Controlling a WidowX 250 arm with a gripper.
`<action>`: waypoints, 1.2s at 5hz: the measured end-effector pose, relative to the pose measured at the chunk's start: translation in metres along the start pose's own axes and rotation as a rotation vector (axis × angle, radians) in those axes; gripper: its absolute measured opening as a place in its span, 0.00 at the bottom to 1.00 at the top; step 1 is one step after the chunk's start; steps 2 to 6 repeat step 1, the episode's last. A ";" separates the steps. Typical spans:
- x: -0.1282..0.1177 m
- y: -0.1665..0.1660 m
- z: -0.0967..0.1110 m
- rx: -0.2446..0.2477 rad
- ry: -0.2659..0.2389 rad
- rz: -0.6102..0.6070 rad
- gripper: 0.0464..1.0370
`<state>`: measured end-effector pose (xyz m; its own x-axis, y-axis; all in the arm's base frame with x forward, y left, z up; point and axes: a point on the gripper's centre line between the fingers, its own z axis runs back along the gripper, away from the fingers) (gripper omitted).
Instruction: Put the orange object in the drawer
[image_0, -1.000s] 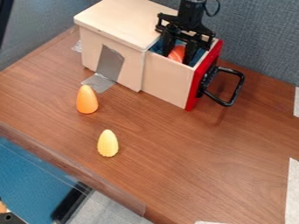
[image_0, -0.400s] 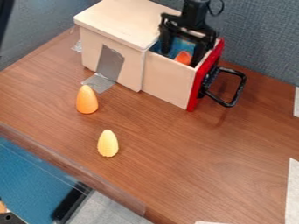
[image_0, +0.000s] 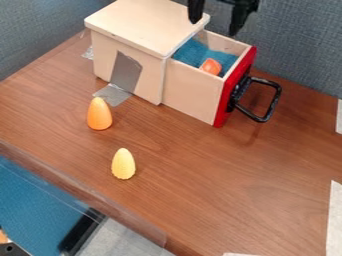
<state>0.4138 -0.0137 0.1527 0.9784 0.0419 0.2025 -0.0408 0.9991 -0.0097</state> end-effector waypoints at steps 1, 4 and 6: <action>-0.012 -0.001 0.012 -0.011 -0.007 0.009 0.96; -0.012 -0.001 0.012 -0.011 -0.007 0.009 0.96; -0.012 -0.001 0.012 -0.011 -0.007 0.009 0.96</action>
